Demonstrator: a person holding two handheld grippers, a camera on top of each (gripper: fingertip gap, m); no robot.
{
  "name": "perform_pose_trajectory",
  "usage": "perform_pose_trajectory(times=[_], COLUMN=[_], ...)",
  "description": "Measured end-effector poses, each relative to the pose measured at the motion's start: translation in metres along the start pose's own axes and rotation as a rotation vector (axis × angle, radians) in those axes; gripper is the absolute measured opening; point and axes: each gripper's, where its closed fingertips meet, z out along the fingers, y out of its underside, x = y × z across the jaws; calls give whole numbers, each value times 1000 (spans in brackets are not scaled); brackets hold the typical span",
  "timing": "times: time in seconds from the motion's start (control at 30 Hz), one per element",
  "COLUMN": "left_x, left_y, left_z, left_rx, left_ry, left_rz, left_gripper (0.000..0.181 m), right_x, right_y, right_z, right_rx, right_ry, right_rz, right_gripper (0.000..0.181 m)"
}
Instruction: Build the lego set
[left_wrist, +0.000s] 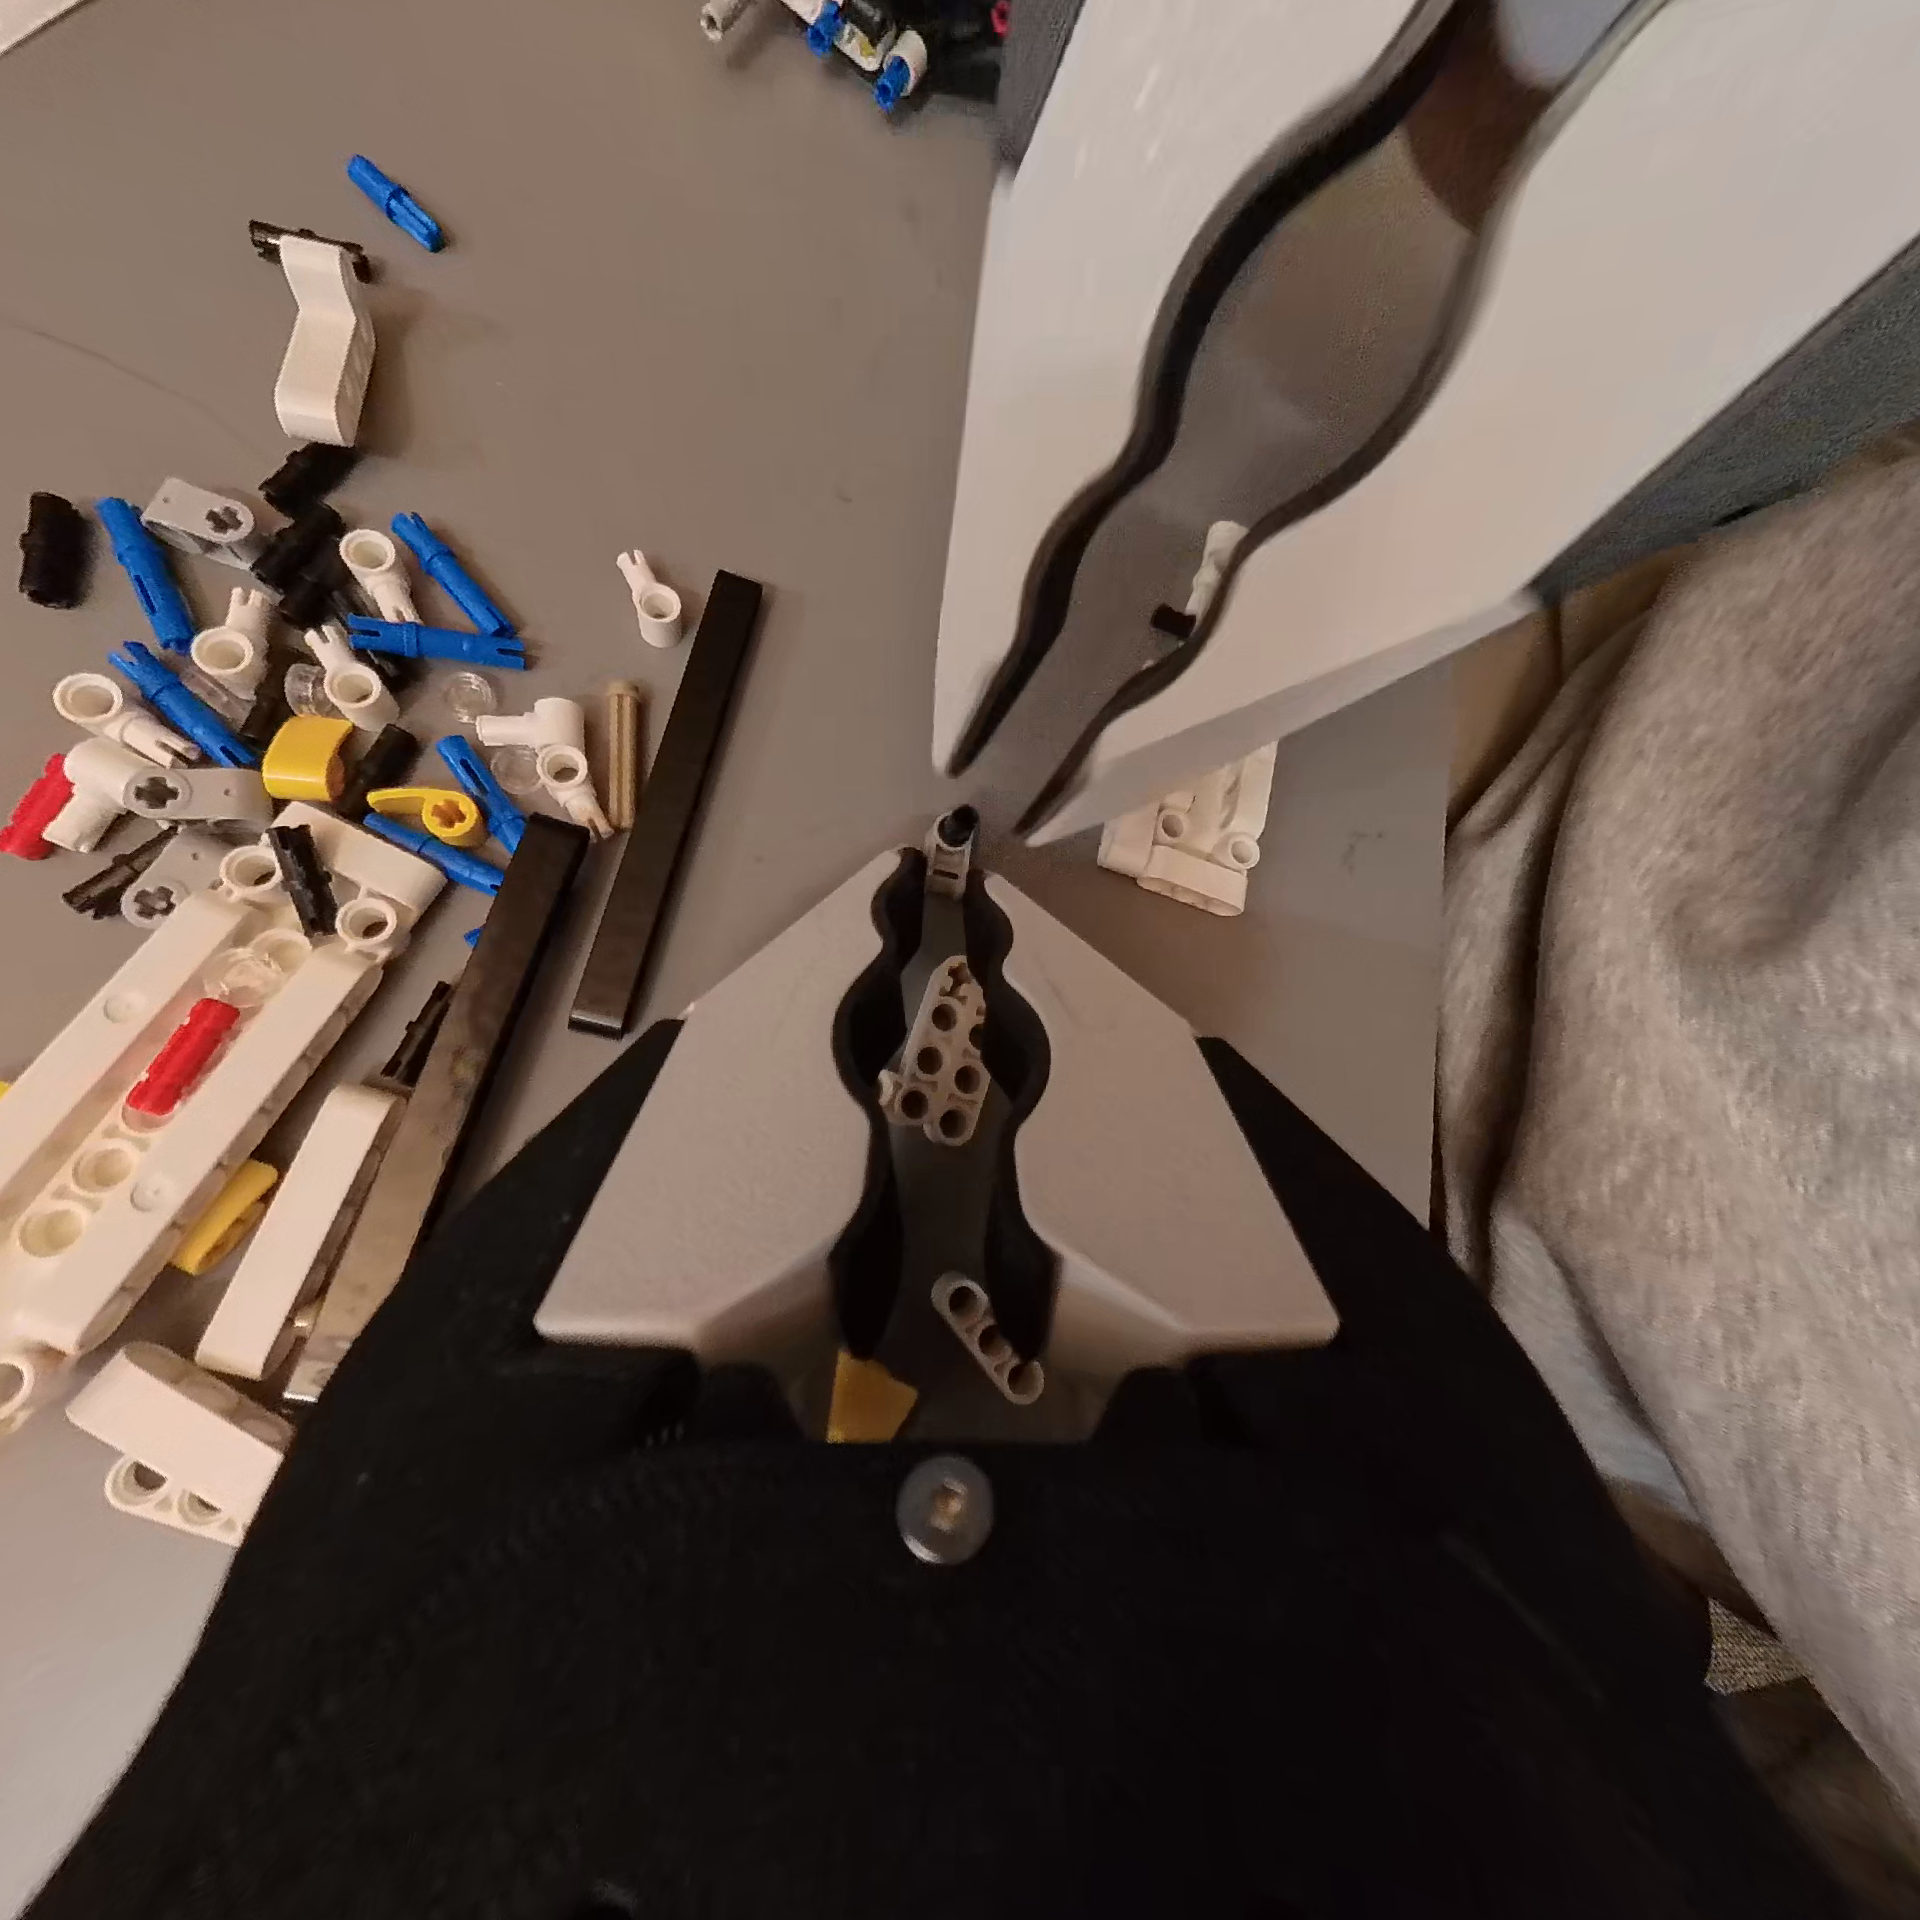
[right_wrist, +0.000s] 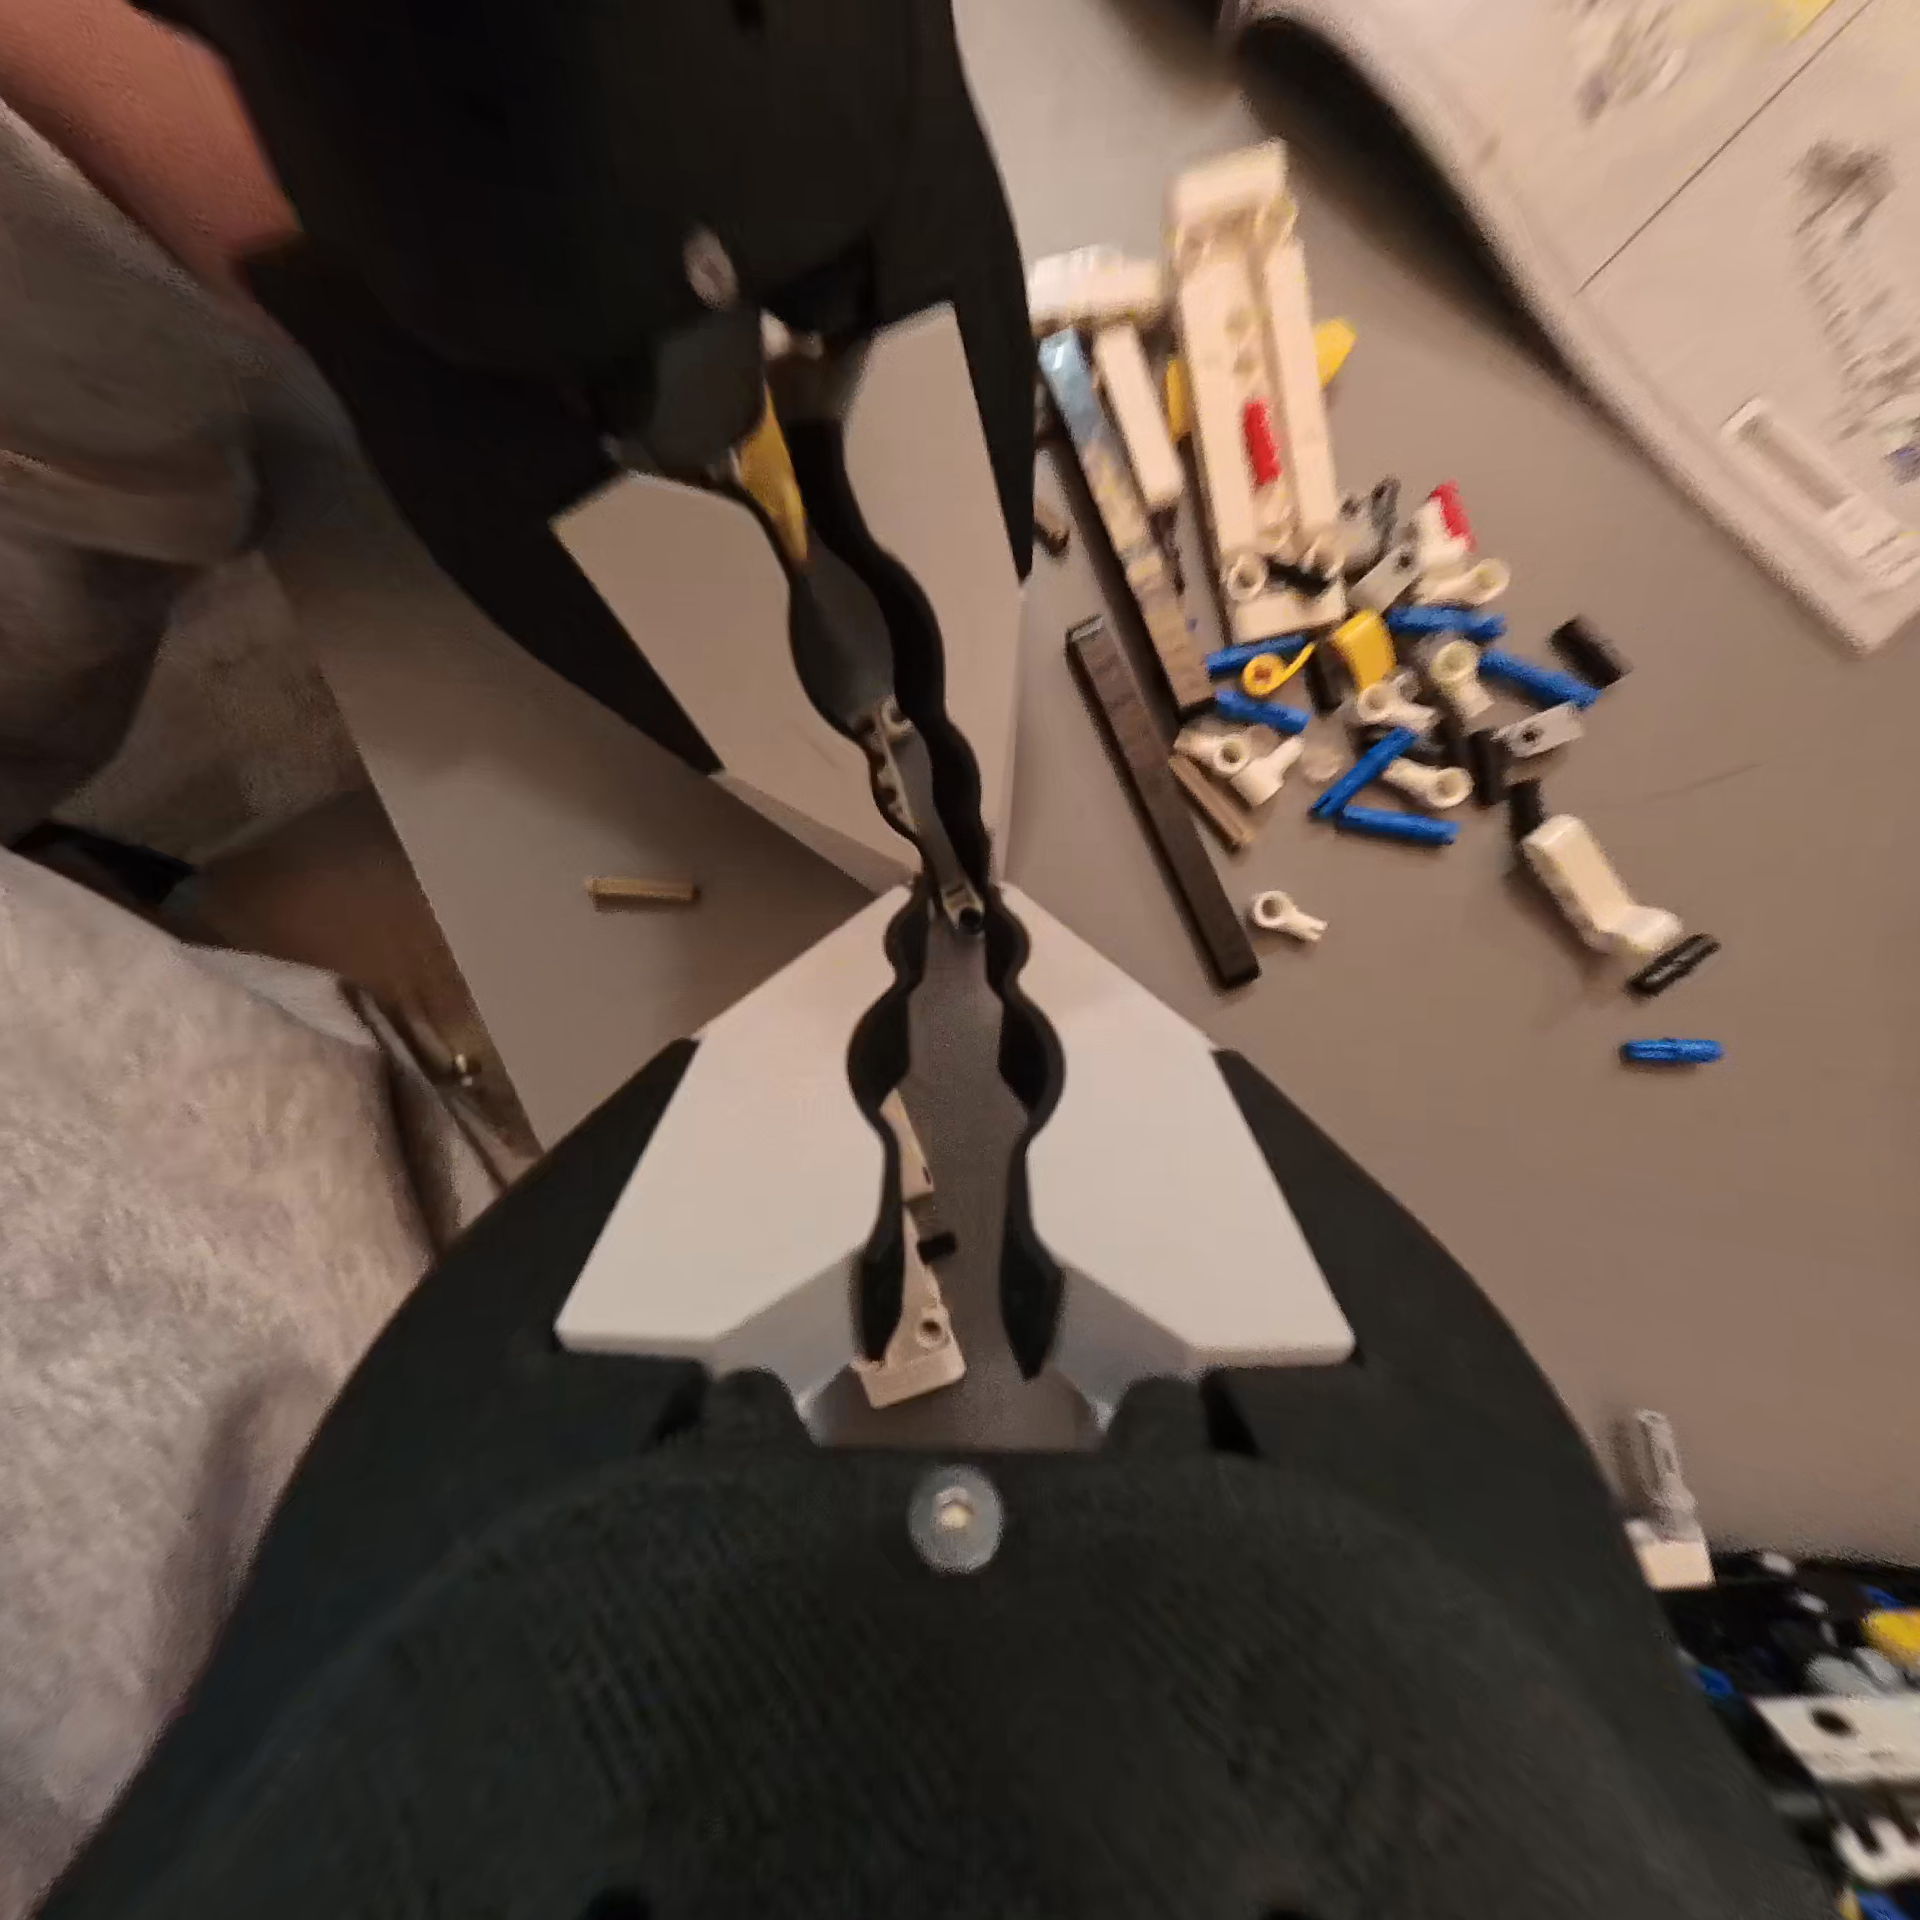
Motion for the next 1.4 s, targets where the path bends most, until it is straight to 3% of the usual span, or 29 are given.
perform_pose_trajectory(times=[0.13,0.37,0.47,0.6,0.7,0.83,1.0,1.1,1.23,1.3,1.4], left_x=[0,5,9,-1,-12,-52,-109,-126,-141,-147,-151], left_y=[0,0,-1,-4,-22,-47,-25,5,26,31,45], left_z=[0,1,0,-14,-40,-96,-174,-197,-212,-221,-264], left_rx=[1,-56,-54,-3,160,475,772,788,803,791,866], left_ry=[7,-9,16,-18,-55,-239,-507,-530,-656,-769,-1017], left_rz=[-21,-20,-37,-46,-57,-105,-261,-362,-355,-332,-308], left_gripper=[8,13,27,31,31,30,26,25,21,19,16], right_x=[3,-24,-28,-26,-15,-9,-11,-10,-7,-5,-7], right_y=[-4,31,24,8,12,16,16,17,15,9,-1], right_z=[-24,-10,-11,-26,-33,-40,-38,-29,-21,-24,-29], right_rx=[97,141,285,516,592,626,619,565,523,553,597], right_ry=[95,93,114,113,182,227,232,228,217,224,198], right_rz=[-2,64,115,198,177,146,110,104,101,101,106], right_gripper=[13,17,16,14,13,12,13,16,19,19,19])
